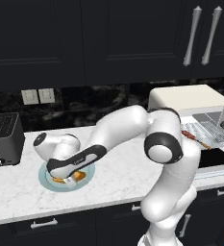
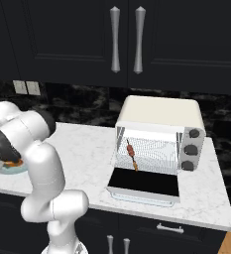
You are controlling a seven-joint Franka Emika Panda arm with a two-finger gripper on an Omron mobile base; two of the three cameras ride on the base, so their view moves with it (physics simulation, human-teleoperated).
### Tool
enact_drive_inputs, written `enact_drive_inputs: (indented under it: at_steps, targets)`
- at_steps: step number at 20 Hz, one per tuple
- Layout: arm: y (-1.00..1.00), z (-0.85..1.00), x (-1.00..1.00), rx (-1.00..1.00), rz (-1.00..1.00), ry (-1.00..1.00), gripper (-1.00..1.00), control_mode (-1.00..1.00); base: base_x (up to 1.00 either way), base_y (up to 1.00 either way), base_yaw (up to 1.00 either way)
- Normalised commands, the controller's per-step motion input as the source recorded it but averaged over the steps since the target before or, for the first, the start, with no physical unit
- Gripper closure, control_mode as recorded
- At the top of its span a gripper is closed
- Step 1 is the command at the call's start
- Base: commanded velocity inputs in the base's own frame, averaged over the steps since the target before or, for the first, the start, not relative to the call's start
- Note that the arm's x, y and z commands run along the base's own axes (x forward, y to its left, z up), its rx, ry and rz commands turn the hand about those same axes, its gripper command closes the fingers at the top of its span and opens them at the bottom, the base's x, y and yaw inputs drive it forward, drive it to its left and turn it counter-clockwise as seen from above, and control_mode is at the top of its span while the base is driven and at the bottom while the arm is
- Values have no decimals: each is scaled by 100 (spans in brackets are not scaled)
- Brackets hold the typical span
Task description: Pick up the kebab skewer and baguette bread, and place them inside the toaster oven. Close the toaster oven door and start by setting the timer.
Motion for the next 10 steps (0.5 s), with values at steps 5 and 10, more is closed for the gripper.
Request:
enact_drive_inputs:
  at_steps: [5, 10]
  targets:
    - [-77, 89, -27, 10, 0, -5, 100, -100, 0, 0, 0]
    - [-92, 60, -28, 22, 0, -6, 100, -100, 0, 0, 0]
